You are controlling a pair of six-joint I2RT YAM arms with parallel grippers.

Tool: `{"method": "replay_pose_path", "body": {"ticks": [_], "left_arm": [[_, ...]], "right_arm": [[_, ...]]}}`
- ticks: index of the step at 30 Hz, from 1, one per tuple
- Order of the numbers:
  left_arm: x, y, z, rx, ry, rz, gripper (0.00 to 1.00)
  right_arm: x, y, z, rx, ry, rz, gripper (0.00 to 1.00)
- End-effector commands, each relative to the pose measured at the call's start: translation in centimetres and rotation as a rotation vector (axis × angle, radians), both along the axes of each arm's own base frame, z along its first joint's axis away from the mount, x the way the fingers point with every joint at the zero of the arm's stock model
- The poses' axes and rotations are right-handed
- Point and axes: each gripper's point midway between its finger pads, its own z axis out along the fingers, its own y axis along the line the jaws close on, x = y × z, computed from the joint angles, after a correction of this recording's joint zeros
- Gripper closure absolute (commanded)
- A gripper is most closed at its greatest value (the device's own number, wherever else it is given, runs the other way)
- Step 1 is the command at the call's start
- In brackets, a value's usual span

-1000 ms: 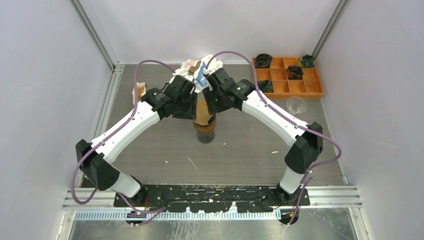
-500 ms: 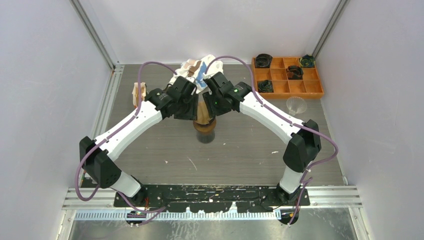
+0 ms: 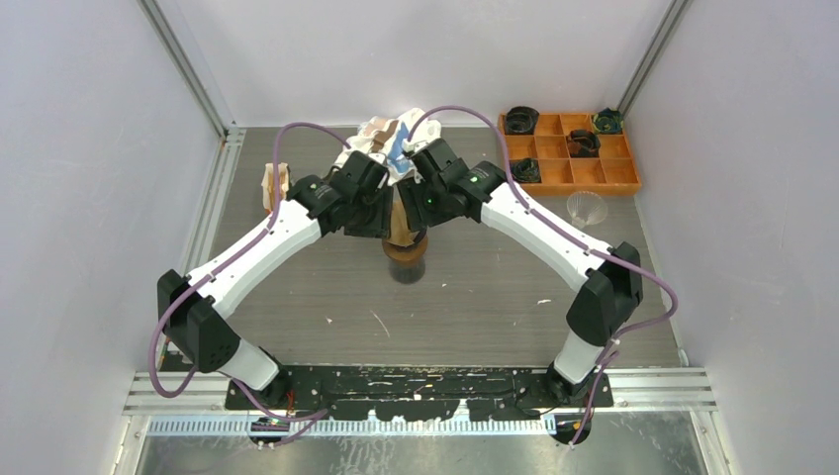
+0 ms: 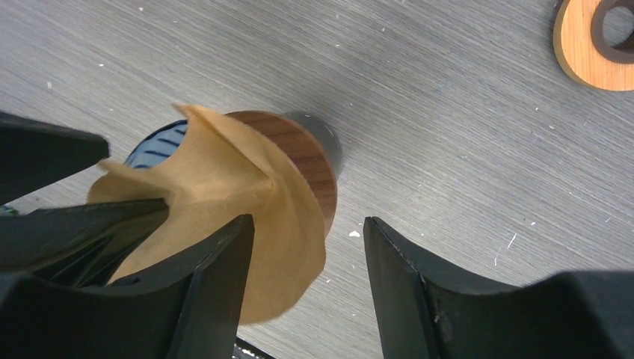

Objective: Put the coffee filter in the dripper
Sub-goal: Adjust the coffee filter in the coffee dripper.

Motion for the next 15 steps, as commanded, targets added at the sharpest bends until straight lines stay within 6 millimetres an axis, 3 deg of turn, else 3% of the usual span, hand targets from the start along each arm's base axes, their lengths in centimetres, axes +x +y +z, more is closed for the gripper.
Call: {"method": "replay_pose_path", "body": {"ticks": [1, 15], "left_arm": [[0.5, -0.3, 1.4, -0.045, -0.044, 0.002, 0.52], [0.4, -0.2, 1.9, -0.050, -0.060, 0.002, 0.51]], "right_arm": [[-0.2, 0.8, 5.9, 0.154, -0.098, 0.019, 0.37], [-1.0, 1.4, 2.9, 0.131, 0.001, 0.046, 0.33]]}}
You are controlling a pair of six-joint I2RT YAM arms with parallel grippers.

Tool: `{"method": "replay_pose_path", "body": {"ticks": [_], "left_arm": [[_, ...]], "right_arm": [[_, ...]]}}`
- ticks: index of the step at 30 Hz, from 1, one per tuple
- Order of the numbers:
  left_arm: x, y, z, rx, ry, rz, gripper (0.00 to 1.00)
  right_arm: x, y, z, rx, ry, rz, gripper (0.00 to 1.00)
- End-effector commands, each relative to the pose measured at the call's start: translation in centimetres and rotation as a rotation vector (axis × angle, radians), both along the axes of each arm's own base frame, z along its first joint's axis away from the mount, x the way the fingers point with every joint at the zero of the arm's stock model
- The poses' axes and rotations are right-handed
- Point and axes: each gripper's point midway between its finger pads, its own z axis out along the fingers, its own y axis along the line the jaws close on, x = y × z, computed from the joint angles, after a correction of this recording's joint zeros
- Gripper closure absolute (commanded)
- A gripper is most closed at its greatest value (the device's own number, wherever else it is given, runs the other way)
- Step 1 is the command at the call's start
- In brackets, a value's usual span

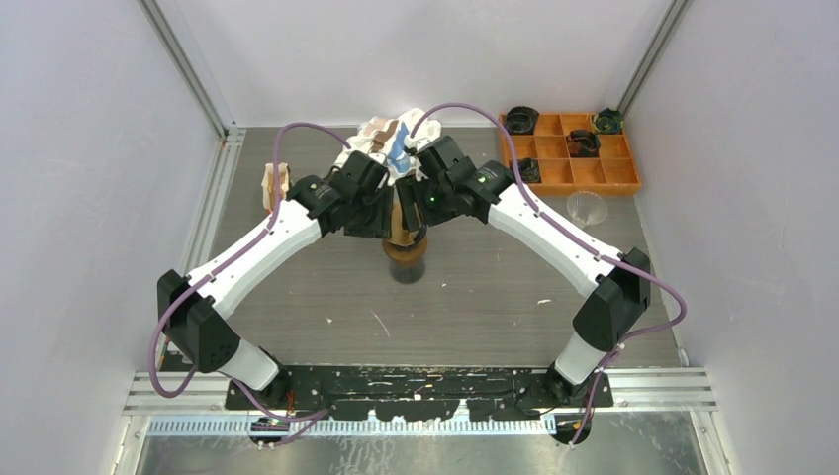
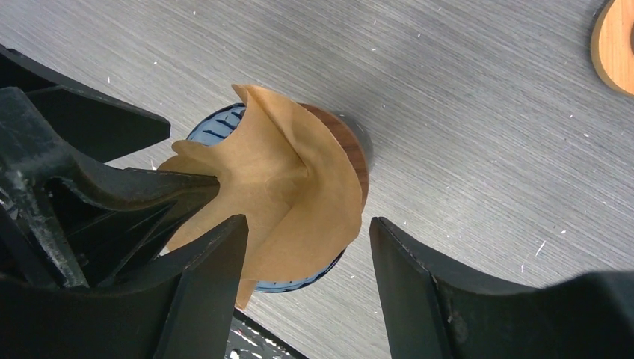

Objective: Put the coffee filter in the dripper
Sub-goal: Adjust the coffee filter in the coffee dripper.

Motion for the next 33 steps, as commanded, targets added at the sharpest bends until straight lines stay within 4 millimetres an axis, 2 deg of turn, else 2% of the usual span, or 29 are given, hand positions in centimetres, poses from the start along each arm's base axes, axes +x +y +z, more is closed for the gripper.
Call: {"method": "replay_pose_path", "body": {"ticks": [1, 9, 21, 30, 33], "left_arm": [[0.5, -0.1, 1.9, -0.043, -0.062, 0.006, 0.51], [0.7, 0.2, 1.8, -0.023, -0.059, 0.004, 0.51], [0.9, 1.2, 2.0, -0.003, -0.062, 0.018, 0.50], [1.1, 1.2, 1.9, 0.002, -0.056, 0.017, 0.49], [1.1, 1.0, 2.1, -0.015, -0.058, 0.012, 0.49]], "right_arm": [[0.2, 0.4, 0.4, 0.024, -0.004, 0.010, 0.32], [-0.2, -1.2, -0.1, -0.055, 0.002, 0.014, 0.32], [-0.3, -2.5, -0.5, -0.107, -0.002, 0.018, 0.32], [-0.4, -2.7, -0.7, -0.122, -0.004, 0.028, 0.32], [-0.4, -2.5, -0.2, -0.098, -0.012, 0.028, 0.32]]}}
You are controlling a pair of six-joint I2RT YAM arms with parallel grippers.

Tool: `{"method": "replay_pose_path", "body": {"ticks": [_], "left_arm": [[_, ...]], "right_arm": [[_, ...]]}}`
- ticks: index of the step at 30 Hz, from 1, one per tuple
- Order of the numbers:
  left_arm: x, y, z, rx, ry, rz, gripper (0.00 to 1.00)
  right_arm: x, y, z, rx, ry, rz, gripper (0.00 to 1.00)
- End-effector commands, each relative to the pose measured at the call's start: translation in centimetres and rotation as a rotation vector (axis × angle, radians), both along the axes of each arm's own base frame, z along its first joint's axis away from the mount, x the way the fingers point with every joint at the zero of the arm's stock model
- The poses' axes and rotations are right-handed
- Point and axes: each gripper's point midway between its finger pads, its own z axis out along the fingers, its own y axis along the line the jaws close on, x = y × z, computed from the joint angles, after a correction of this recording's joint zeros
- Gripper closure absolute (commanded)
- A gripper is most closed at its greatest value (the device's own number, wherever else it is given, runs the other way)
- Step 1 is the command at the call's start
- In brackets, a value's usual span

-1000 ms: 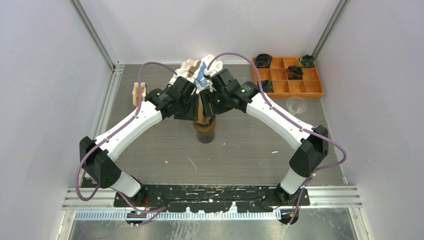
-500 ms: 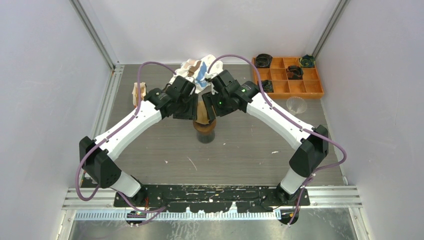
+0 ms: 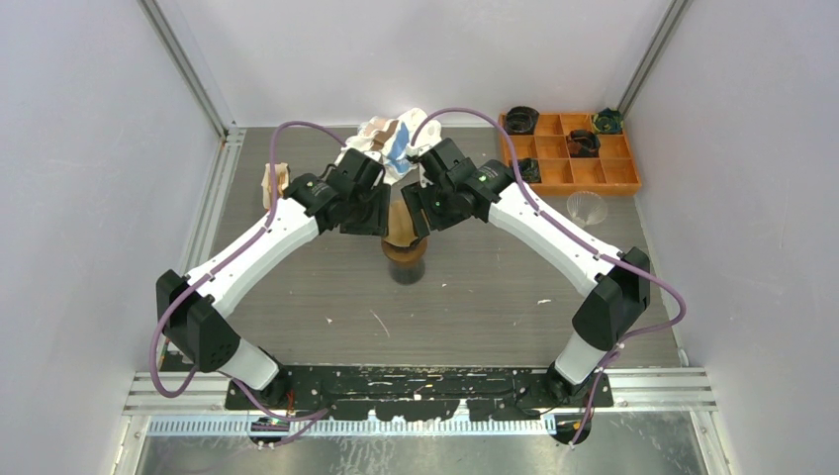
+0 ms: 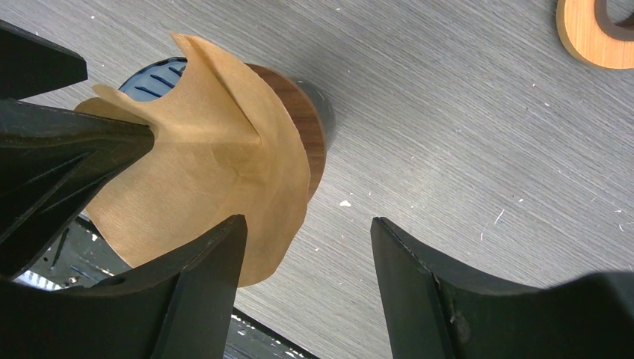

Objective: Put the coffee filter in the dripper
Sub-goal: Adjust the coffee filter in the coffee dripper.

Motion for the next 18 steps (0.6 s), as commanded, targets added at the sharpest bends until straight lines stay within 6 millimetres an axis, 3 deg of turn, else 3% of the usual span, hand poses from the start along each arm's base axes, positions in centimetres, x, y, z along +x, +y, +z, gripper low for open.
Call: {"method": "replay_pose_path", "body": {"ticks": [1, 10, 18], "left_arm": [[0.6, 0.0, 2.3, -0.030, -0.059, -0.010, 0.48], [0.3, -0.4, 2.8, -0.062, -0.062, -0.020, 0.48], [0.1, -0.5, 3.5, -0.087, -0.071, -0.019, 0.48]], "right_arm": [[0.2, 0.2, 1.8, 0.041, -0.043, 0.005, 0.32], [0.7, 3.0, 4.4, 0.210, -0.056, -0.008, 0.30], [0.0, 4.1, 3.9, 0.241, -0.001, 0.039, 0.30]]}}
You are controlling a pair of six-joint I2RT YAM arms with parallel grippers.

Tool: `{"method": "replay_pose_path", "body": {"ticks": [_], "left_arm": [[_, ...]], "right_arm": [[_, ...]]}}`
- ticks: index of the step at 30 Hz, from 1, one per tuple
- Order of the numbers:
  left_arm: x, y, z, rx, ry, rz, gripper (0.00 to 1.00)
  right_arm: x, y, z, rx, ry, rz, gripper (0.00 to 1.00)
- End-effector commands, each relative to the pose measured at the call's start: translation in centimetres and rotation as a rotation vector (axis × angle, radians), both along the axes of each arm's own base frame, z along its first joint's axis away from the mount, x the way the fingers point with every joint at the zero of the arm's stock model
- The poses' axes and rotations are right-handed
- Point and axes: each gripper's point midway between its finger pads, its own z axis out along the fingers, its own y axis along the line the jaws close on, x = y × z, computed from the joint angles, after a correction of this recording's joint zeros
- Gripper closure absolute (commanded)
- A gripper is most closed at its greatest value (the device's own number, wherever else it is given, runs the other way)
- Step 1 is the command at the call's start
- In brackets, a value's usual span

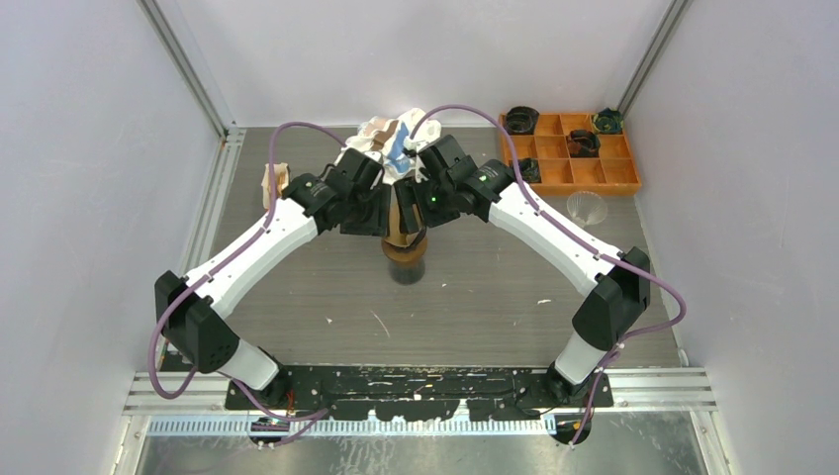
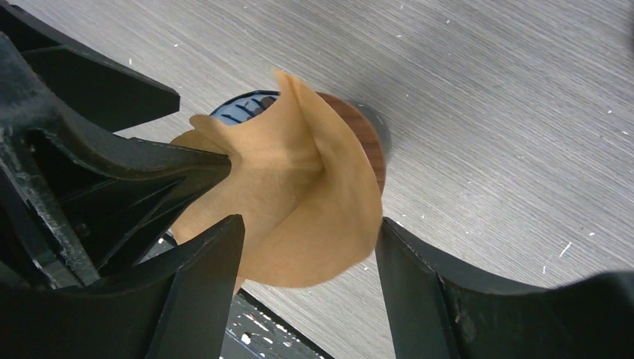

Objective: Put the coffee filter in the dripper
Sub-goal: Adjust the coffee filter in the coffee dripper.

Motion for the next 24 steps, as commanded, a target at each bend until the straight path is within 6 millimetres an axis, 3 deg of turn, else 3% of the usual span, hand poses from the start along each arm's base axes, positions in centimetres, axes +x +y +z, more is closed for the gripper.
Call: {"method": "replay_pose_path", "body": {"ticks": [1, 14, 24], "left_arm": [[0.2, -0.2, 3.4, -0.073, -0.078, -0.008, 0.48], [0.6, 0.3, 2.7, -0.024, -0.066, 0.007, 0.47], [1.1, 0.8, 2.6, 0.004, -0.072, 0.026, 0.47]], "right_arm": [[0.0, 1.3, 2.5, 0.088, -0.026, 0.037, 0.30], [-0.3, -1.4, 0.8, -0.066, -0.027, 0.045, 0.30], [-0.3, -1.7, 0.5, -0.088, -0.040, 0.060, 0.30]]}}
